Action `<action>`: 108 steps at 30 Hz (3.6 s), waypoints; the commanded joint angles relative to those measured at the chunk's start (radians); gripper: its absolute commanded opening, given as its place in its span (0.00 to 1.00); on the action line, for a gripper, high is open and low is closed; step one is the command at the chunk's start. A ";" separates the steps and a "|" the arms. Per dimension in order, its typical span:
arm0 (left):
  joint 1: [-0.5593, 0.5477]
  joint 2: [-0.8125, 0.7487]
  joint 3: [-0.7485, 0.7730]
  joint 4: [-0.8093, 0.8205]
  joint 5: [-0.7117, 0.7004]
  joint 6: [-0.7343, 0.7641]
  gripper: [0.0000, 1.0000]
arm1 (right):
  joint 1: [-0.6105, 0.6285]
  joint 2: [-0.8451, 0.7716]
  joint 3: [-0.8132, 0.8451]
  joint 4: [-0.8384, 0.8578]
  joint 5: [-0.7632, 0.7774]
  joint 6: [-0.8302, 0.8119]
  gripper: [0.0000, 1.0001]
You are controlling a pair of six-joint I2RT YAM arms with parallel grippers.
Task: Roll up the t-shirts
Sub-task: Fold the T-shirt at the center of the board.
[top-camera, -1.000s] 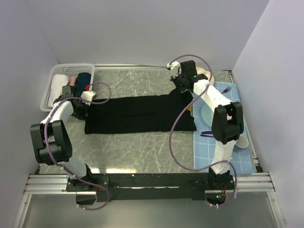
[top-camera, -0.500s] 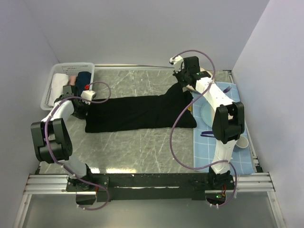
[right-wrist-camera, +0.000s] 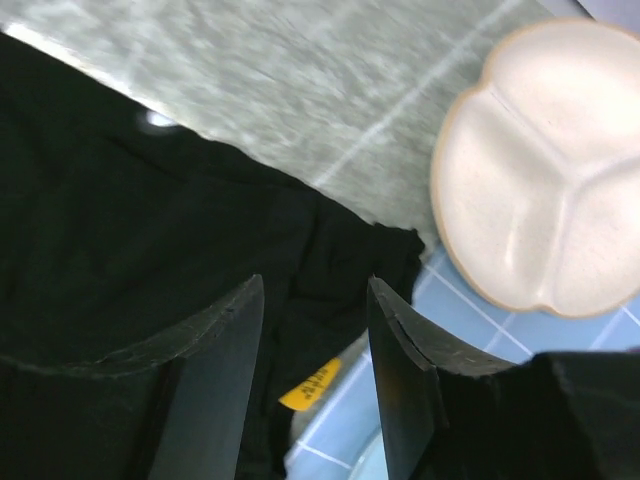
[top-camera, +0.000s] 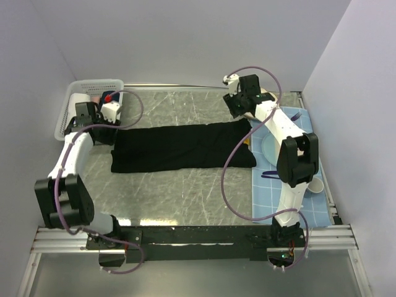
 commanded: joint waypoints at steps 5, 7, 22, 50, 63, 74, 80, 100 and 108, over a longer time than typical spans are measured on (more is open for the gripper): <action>-0.066 0.017 -0.170 -0.008 0.057 0.135 0.50 | 0.044 0.154 0.219 -0.186 -0.193 0.011 0.57; -0.073 0.037 -0.179 0.006 0.032 0.148 0.49 | 0.061 0.214 0.282 -0.206 -0.199 -0.015 0.57; -0.097 0.195 -0.265 0.135 -0.103 0.153 0.45 | 0.209 0.383 0.369 -0.225 -0.201 -0.014 0.59; -0.099 0.137 -0.326 0.114 -0.075 0.129 0.42 | 0.242 0.415 0.525 -0.188 -0.112 0.162 0.15; -0.099 -0.102 -0.146 -0.073 0.050 0.246 0.73 | 0.221 0.296 0.410 -0.099 -0.069 0.241 0.53; -0.100 -0.262 -0.289 -0.226 0.149 0.966 0.74 | 0.195 0.144 0.312 -0.131 -0.109 0.265 0.56; -0.100 -0.155 -0.331 -0.060 0.109 0.971 0.73 | 0.173 0.049 0.228 -0.141 -0.126 0.276 0.58; -0.117 0.014 -0.328 -0.052 0.017 0.988 0.70 | 0.147 -0.007 0.155 -0.142 -0.126 0.274 0.59; -0.143 0.060 -0.385 0.000 -0.037 1.007 0.42 | 0.135 0.004 0.158 -0.157 -0.100 0.282 0.61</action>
